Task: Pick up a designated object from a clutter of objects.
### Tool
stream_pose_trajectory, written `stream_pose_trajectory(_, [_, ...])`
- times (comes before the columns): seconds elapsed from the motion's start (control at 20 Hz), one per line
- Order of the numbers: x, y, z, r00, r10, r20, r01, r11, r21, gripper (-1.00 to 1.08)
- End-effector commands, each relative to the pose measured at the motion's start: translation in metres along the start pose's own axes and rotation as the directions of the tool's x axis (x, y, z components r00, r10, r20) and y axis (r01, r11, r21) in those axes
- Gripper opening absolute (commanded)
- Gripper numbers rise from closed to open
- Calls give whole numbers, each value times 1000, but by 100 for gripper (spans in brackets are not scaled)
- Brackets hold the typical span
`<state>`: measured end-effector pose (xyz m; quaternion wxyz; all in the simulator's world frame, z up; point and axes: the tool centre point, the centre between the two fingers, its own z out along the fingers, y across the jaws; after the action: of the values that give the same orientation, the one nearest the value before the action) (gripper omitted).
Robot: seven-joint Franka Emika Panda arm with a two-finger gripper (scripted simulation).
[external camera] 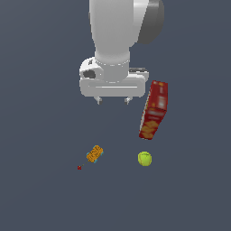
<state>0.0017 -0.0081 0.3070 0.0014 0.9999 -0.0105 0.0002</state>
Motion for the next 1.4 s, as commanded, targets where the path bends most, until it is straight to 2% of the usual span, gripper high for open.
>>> stream_pose_trajectory(0.0, [0, 0, 0, 1000, 0, 0, 0, 1000, 0, 100])
stream_pose_trajectory(0.75, [-3, -9, 1, 1000, -17, 6, 17, 1000, 20, 100])
stream_pose_trajectory(1.35, [0, -28, 23, 998, 70, 7, -70, 997, 11, 100])
